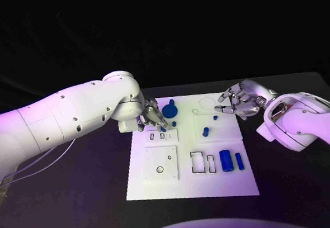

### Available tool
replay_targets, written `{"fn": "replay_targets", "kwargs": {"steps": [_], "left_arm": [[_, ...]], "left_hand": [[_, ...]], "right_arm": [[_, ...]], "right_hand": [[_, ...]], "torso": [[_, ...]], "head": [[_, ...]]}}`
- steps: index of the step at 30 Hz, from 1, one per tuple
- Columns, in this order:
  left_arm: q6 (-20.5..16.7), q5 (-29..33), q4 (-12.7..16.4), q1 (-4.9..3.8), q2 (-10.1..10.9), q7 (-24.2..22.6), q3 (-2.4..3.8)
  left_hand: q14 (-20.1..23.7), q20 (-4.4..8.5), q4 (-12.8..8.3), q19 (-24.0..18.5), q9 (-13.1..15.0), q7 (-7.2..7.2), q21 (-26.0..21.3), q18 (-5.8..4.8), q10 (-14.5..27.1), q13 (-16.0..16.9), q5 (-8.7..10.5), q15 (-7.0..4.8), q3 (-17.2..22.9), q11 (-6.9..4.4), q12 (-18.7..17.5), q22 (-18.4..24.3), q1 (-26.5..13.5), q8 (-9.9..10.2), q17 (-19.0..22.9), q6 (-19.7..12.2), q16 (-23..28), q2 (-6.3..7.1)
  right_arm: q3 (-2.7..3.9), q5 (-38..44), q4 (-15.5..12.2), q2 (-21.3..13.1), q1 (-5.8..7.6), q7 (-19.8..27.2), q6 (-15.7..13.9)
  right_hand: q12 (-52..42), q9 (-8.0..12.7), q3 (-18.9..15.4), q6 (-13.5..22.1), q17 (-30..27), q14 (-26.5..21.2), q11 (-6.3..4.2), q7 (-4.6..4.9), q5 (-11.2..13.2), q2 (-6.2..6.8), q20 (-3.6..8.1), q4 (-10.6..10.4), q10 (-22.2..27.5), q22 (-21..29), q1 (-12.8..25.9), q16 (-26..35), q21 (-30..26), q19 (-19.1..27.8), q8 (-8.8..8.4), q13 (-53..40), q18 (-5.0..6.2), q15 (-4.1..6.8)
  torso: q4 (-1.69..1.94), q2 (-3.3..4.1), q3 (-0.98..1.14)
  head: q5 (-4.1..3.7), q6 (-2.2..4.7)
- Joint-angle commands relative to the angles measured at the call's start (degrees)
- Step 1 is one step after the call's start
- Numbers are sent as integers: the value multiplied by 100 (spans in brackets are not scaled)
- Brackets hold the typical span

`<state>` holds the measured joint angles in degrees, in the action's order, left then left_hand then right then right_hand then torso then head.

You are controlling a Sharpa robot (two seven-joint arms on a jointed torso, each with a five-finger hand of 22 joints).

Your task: Assemble the parts on the task board

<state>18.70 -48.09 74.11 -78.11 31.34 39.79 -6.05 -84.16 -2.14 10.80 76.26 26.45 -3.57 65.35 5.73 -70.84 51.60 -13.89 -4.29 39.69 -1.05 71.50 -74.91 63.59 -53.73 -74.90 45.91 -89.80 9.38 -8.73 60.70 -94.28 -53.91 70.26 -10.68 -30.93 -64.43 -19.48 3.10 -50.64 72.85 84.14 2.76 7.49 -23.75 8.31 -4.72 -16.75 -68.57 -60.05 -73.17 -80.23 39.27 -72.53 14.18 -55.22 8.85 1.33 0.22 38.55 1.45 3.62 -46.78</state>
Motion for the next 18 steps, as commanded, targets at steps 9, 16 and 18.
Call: {"fn": "replay_targets", "kwargs": {"steps": [9,16,18], "left_arm": [[441,-865,-52,-1,-114,50,-10],[538,-782,-82,9,-156,58,-14],[519,-763,-91,16,-170,58,-17]], "left_hand": [[-584,-5,-1564,28,13,17,-2,14,-42,17,-70,16,1500,-7,33,-457,-48,-24,-1510,56,-20,-30],[-584,-7,-1610,12,10,11,-12,15,-32,26,39,22,1511,1,47,-469,-80,-20,-1510,40,-20,-92],[-584,-7,-1611,16,10,11,-4,13,-30,23,39,22,1511,1,46,-473,-80,-20,-1510,40,-20,-92]], "right_arm": [[0,74,-8,21,2,38,-5],[0,74,-14,23,4,40,-4],[0,74,-16,21,5,39,-4]], "right_hand": [[18,-9,7,48,1,141,-9,-9,-29,-20,5,12,37,6,-27,33,-29,1,28,9,42,11],[17,-10,12,47,-4,140,-9,-10,-51,-15,5,12,37,10,-37,38,-40,1,30,10,43,11],[17,-10,12,47,-4,140,-9,-10,-51,-15,5,12,37,10,-37,38,-40,1,30,10,43,11]], "torso": [[-6,17,9],[-7,29,4],[-5,31,0]], "head": [[32,-41],[34,-86],[30,-96]]}}
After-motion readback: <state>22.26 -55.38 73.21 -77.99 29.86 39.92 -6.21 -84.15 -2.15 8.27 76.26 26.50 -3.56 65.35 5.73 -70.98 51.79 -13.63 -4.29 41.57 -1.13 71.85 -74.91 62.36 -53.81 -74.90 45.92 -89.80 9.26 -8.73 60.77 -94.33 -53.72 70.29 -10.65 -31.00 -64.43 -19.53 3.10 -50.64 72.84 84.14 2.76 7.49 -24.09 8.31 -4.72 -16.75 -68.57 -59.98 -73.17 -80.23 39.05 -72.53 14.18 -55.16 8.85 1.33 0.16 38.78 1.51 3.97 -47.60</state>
